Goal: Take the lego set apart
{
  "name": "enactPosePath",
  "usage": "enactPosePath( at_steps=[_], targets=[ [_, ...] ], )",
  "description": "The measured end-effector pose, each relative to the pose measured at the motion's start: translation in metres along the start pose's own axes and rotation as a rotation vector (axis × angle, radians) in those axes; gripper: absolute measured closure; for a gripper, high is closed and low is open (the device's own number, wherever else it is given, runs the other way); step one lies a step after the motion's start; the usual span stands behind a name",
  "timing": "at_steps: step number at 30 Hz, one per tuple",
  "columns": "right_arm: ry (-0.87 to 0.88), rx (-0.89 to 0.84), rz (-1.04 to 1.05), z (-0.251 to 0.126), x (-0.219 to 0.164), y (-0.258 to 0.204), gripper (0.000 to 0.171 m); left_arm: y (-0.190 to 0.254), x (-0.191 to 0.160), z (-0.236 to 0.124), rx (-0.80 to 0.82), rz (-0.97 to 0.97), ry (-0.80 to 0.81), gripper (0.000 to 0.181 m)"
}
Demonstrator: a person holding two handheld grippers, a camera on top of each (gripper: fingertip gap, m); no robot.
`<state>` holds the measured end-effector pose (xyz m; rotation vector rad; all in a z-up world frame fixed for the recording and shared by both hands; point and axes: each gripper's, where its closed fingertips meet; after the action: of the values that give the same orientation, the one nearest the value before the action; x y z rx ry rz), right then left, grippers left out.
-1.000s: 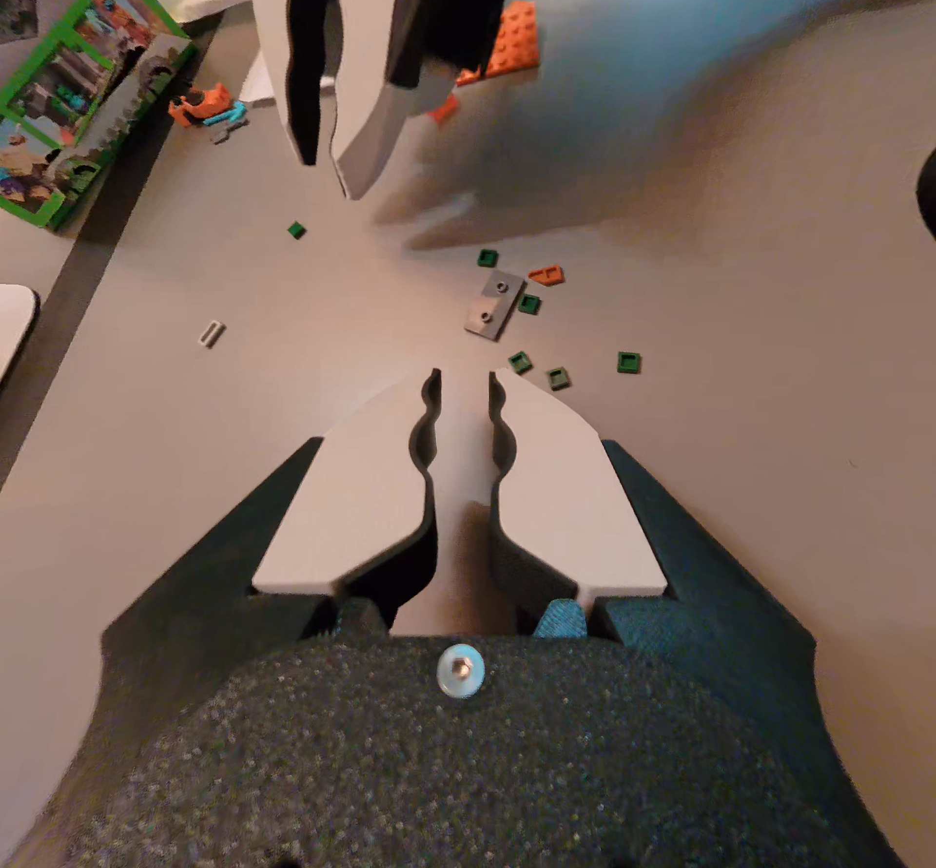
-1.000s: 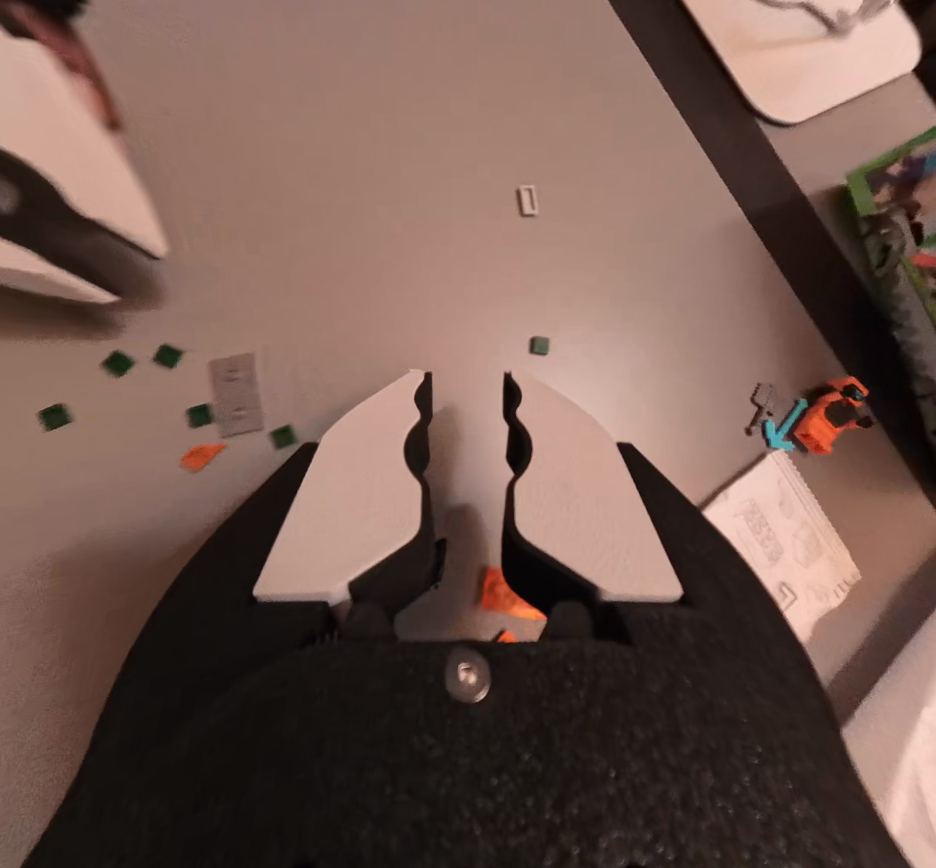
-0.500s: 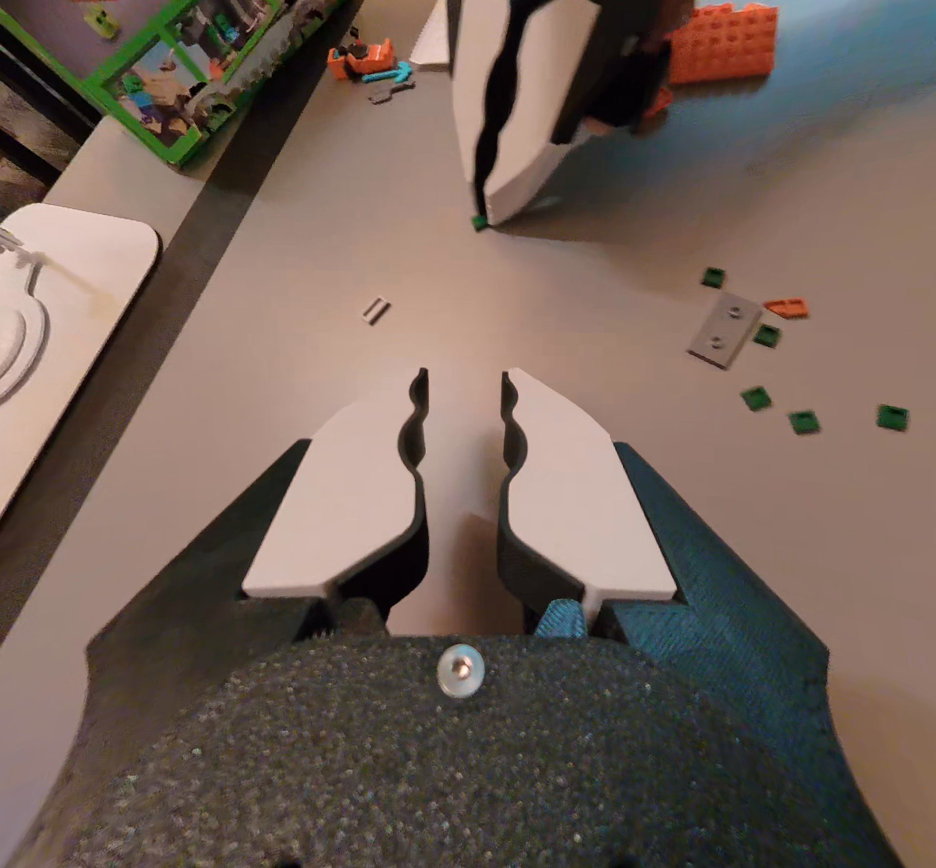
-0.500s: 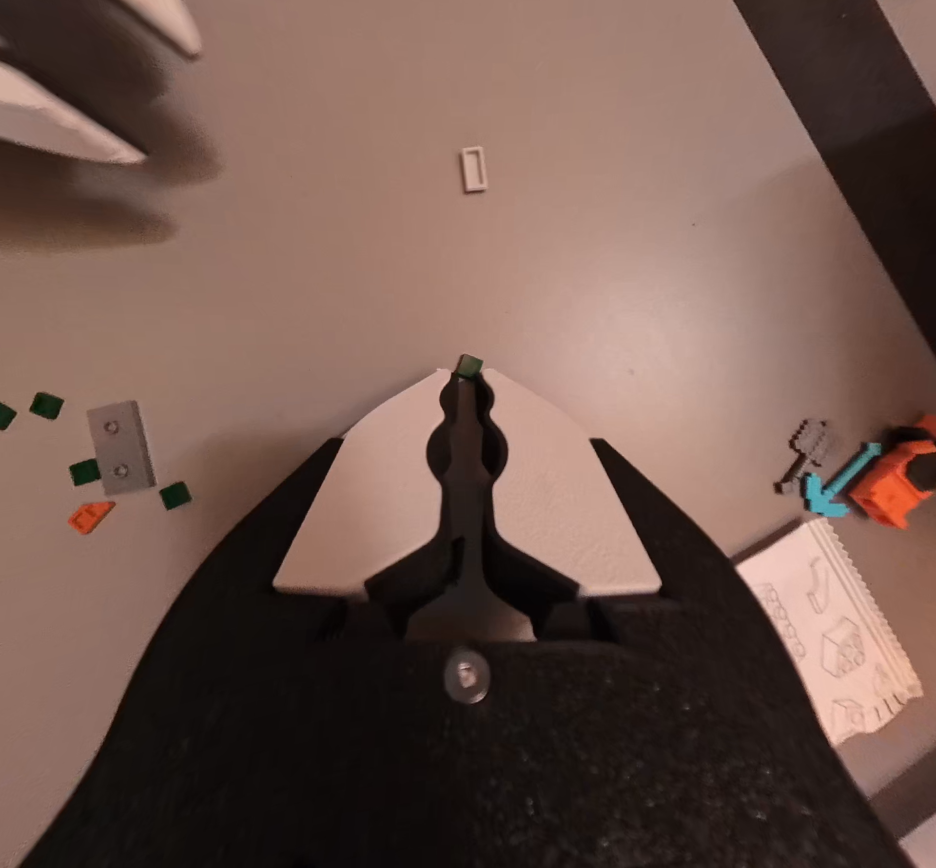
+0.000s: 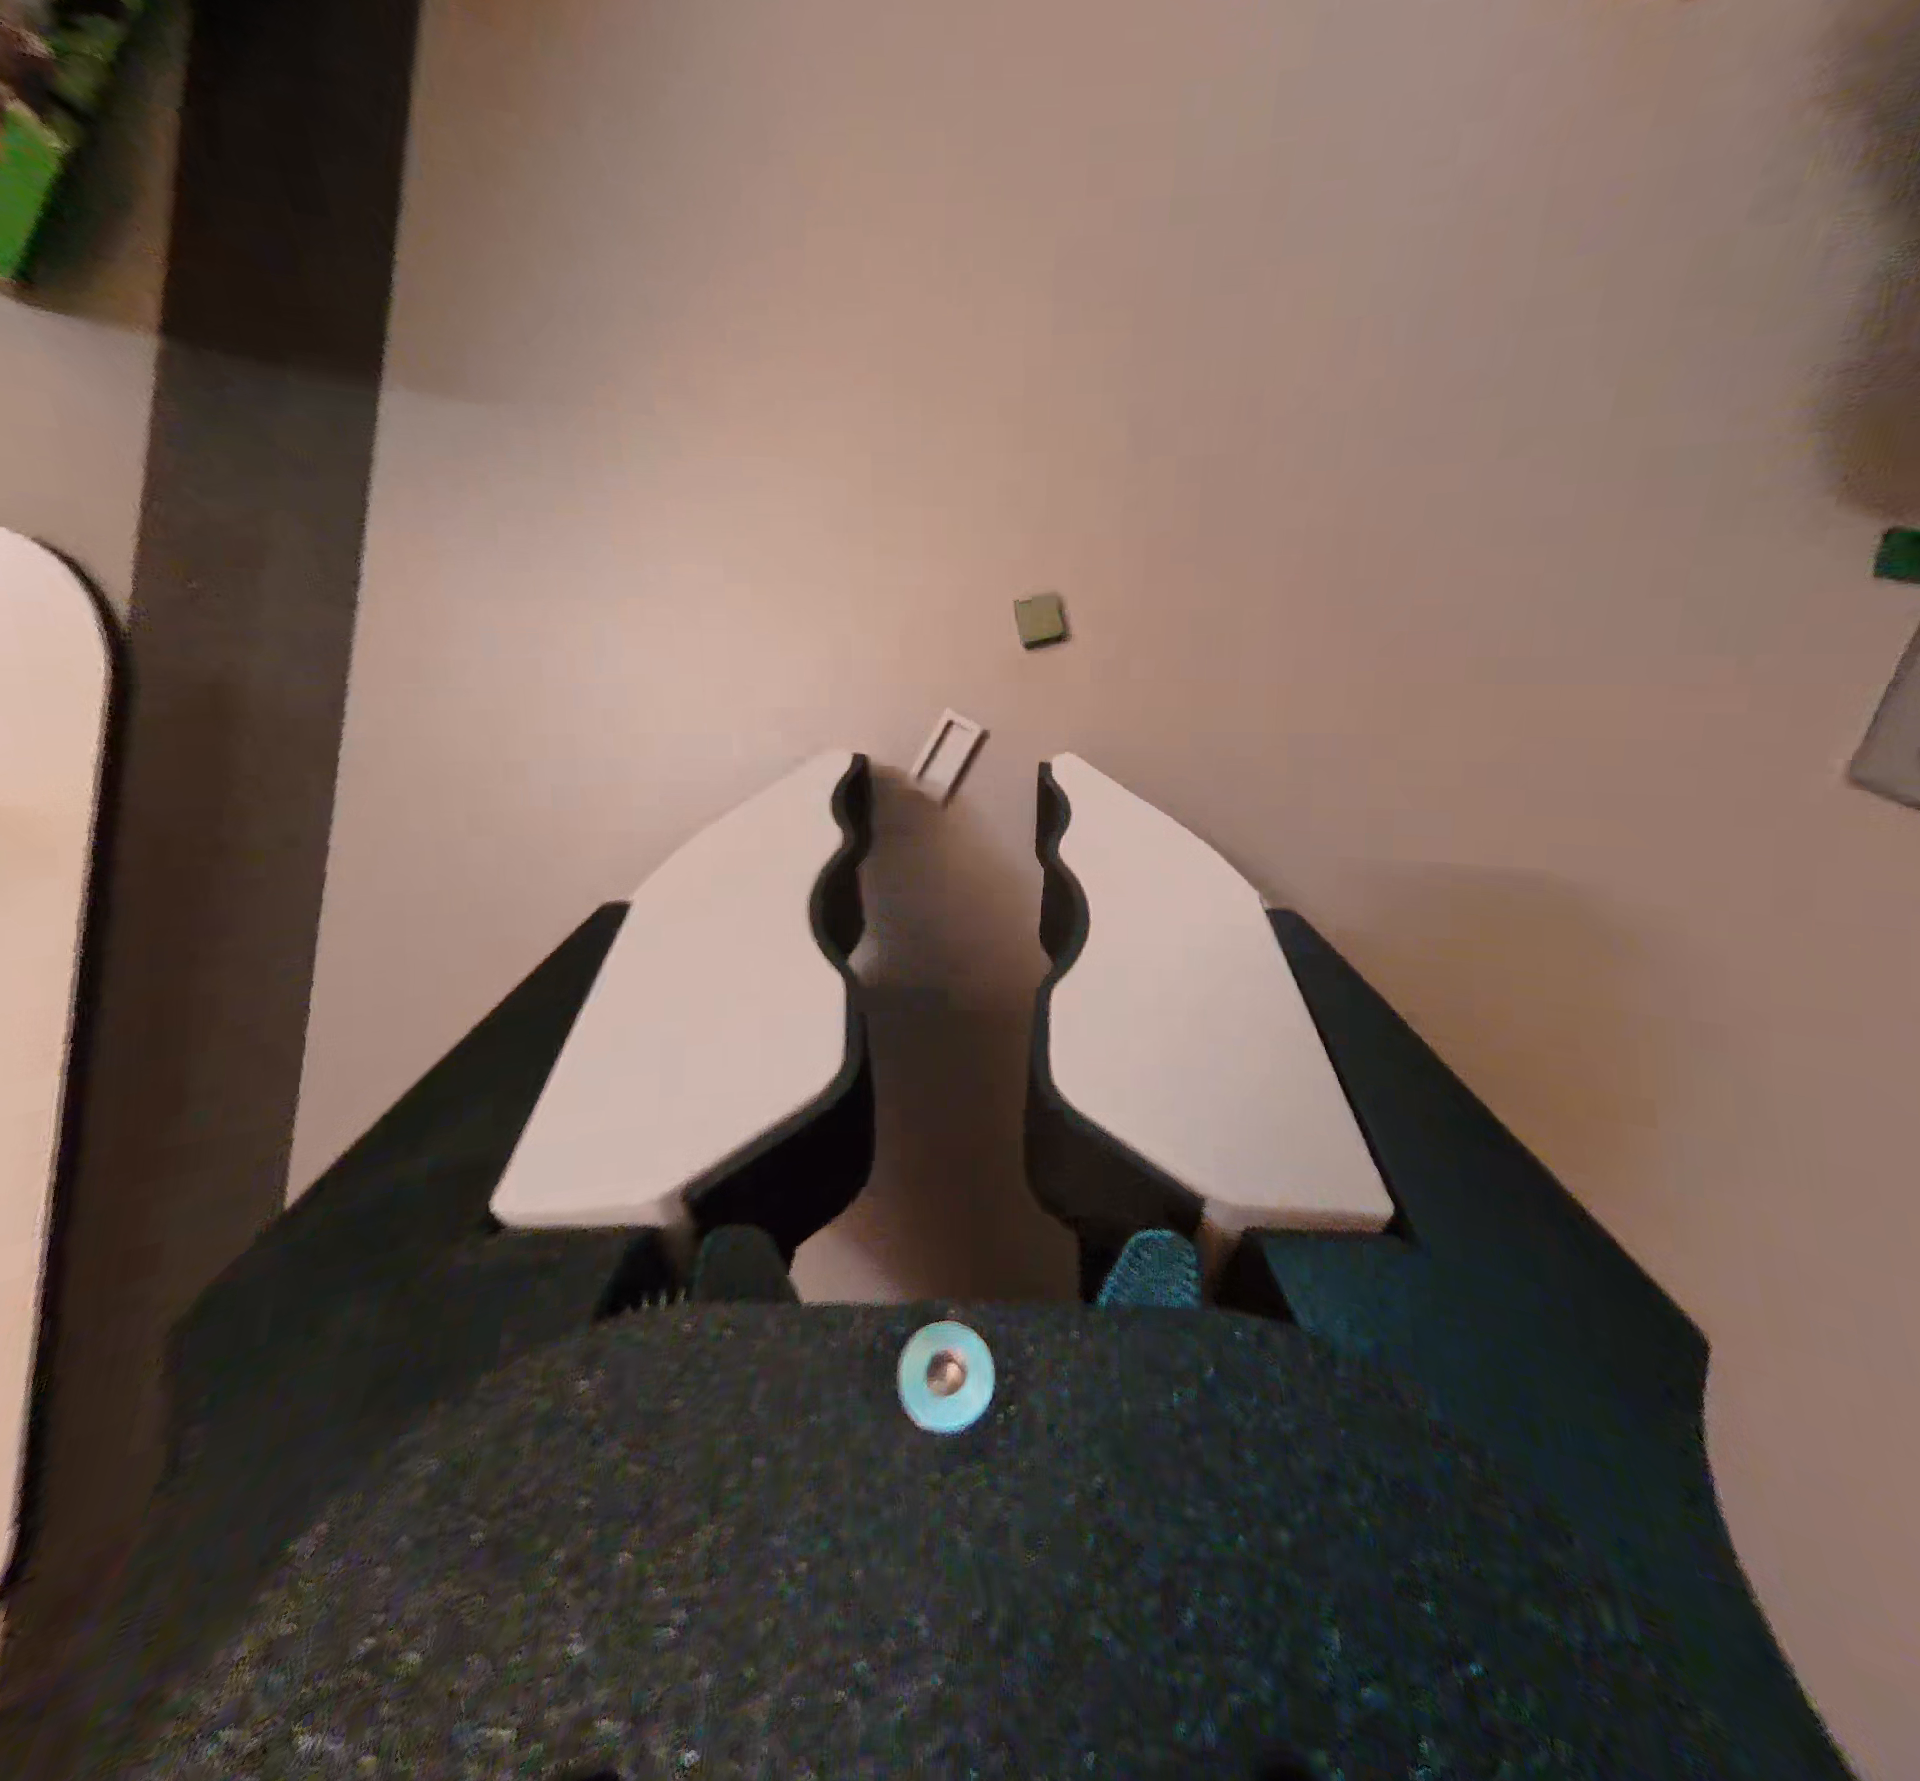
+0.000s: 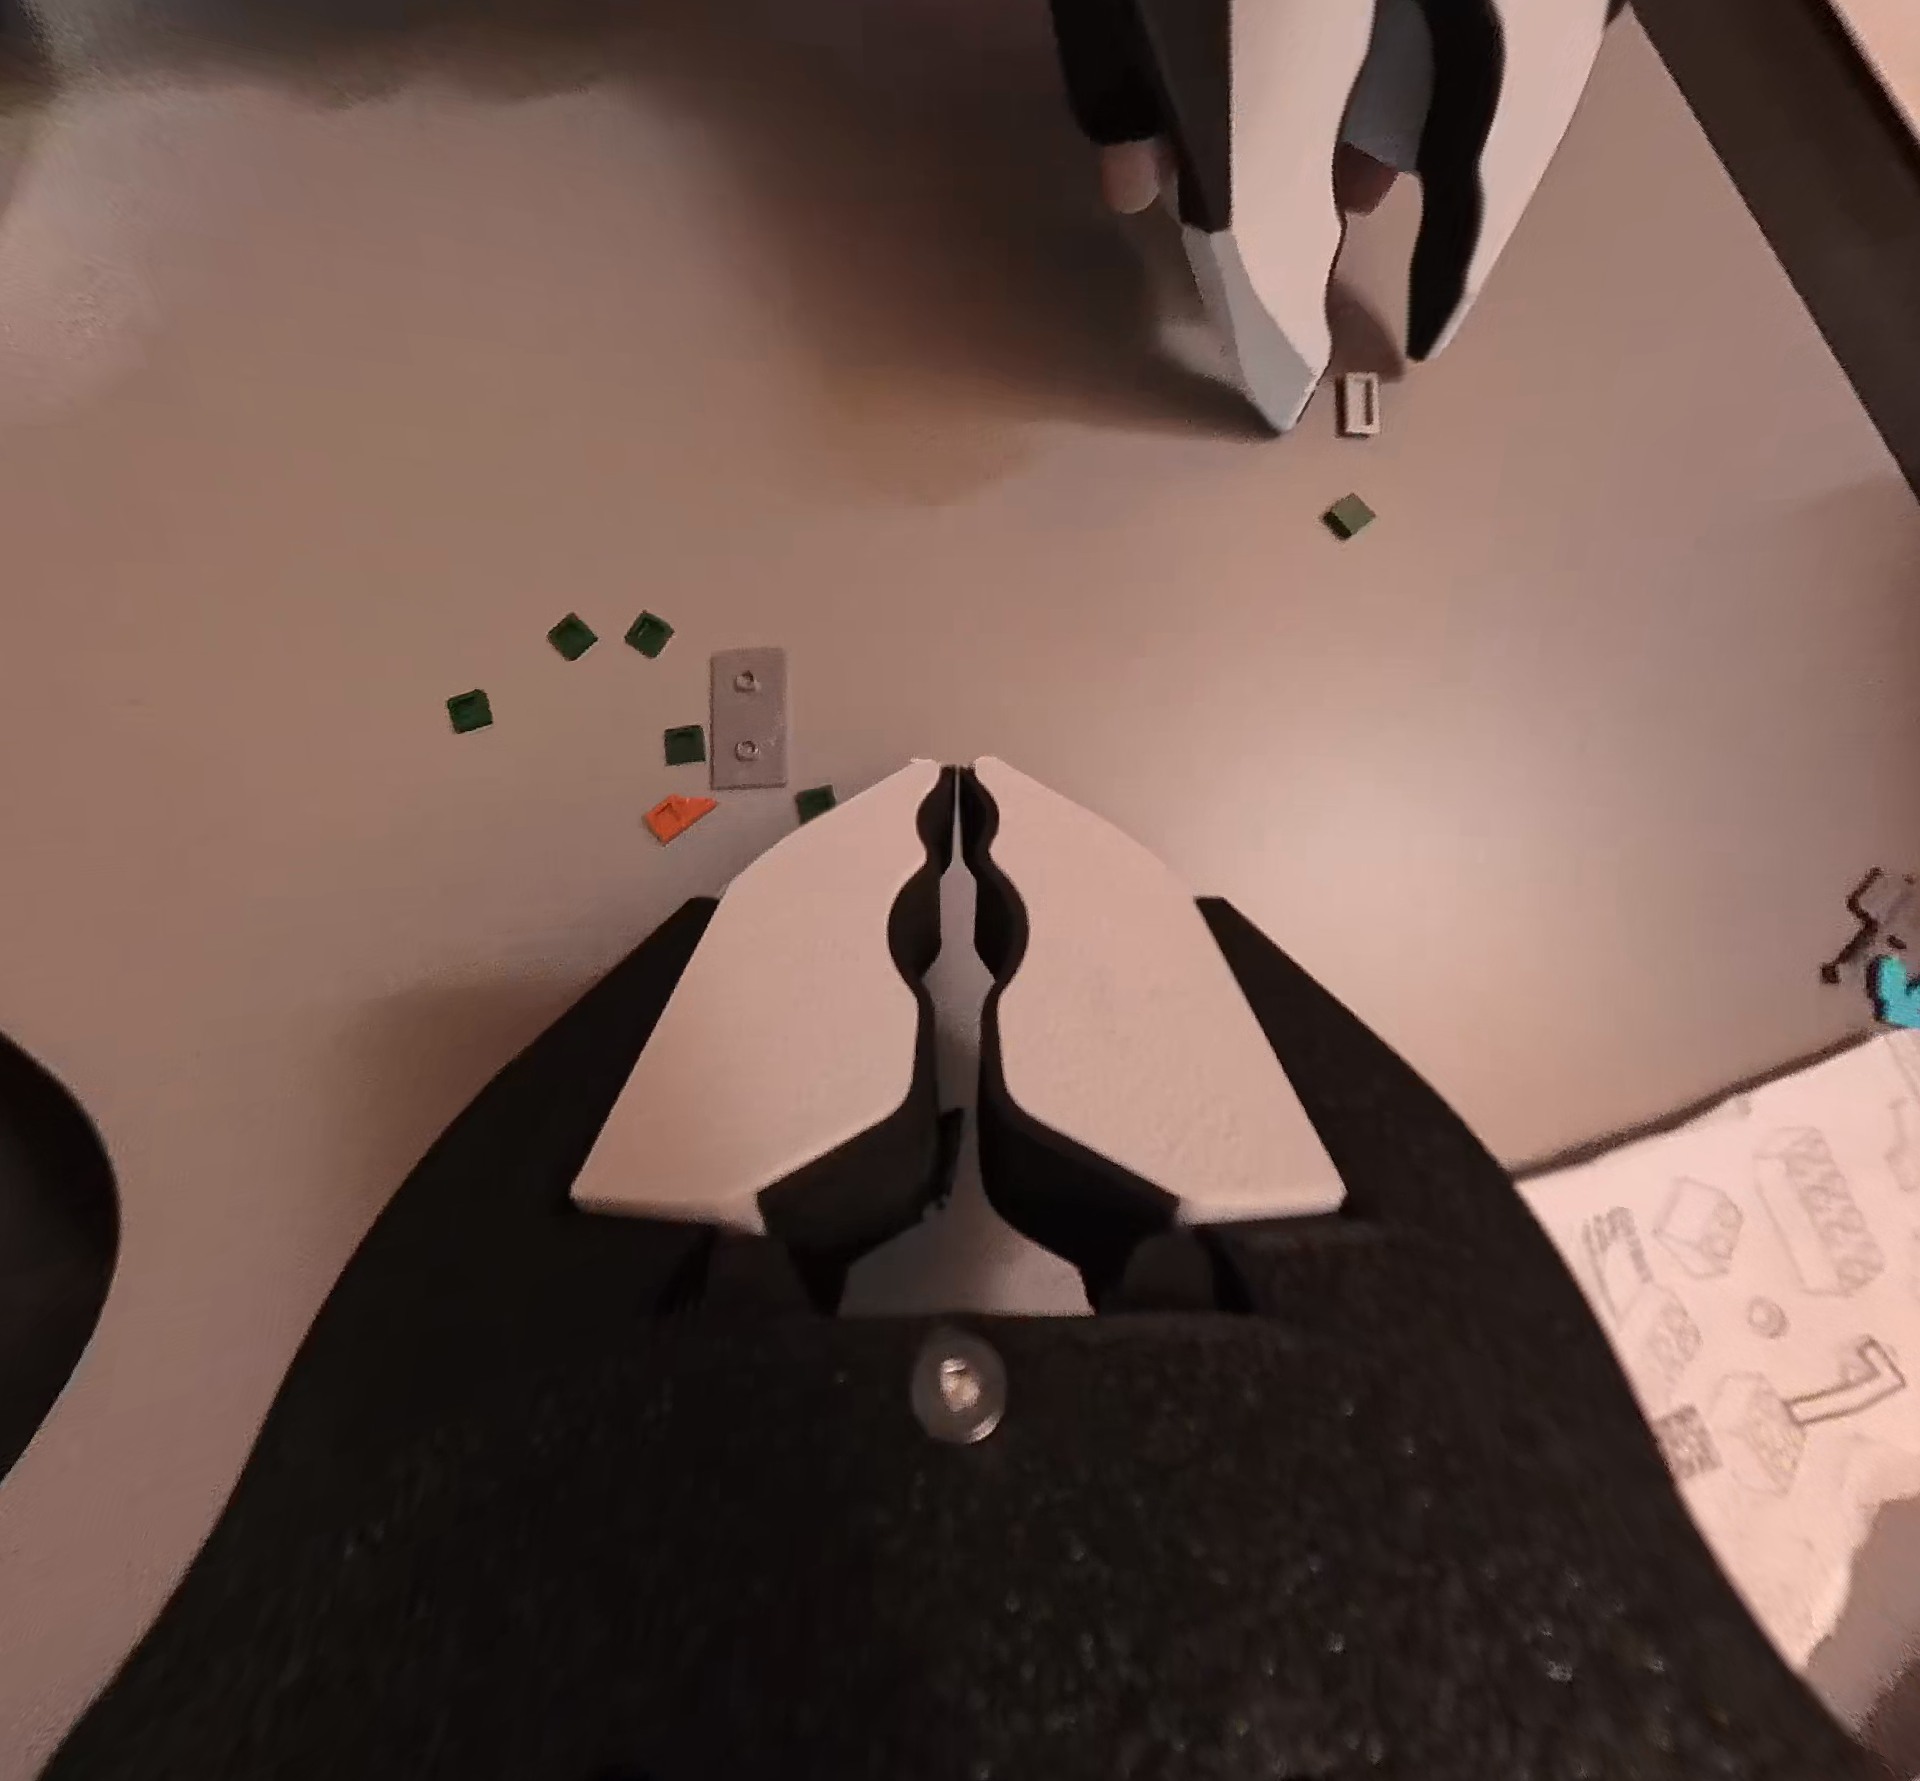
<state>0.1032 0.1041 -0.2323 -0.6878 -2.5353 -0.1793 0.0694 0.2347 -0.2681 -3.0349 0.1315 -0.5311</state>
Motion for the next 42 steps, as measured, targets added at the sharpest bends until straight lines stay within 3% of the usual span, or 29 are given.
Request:
enactPosePath(
  at_steps=[3,6,12,20,26,34,42],
  targets=[
    [0.022,0.013,0.011,-0.005,-0.007,-0.002,0.171,0.001,0.001,0.001,-0.040,0.010,-0.034,0.156],
    [0.037,0.008,0.025,-0.005,-0.009,0.002,0.171,0.009,0.002,0.002,-0.103,0.015,-0.045,0.173],
    [0.032,-0.101,0.074,0.007,0.001,0.038,0.164,0.023,-0.001,-0.002,-0.083,-0.007,-0.033,0.174],
    [-0.019,-0.168,0.085,0.047,0.033,0.079,0.153,0.135,-0.004,-0.048,-0.057,0.098,0.095,0.174],
    [-0.096,-0.155,0.143,0.067,0.048,0.095,0.155,0.194,-0.018,-0.051,-0.093,0.092,0.123,0.174],
    [-0.161,-0.086,0.156,0.065,0.043,0.082,0.171,0.206,-0.013,-0.036,-0.116,0.057,0.165,0.172],
    [-0.027,0.008,0.078,0.031,0.037,0.027,0.171,0.200,-0.011,-0.045,-0.108,0.031,0.234,0.164]
  ],
)
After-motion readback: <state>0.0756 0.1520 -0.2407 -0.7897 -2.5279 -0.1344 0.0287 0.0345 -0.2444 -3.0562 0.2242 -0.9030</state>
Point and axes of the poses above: each gripper's, where its closed fingertips meet, z out along the fingers, x out of its top, y = z × x across the jaws, and after that the axes turned 13 degrees about -y, right-handed
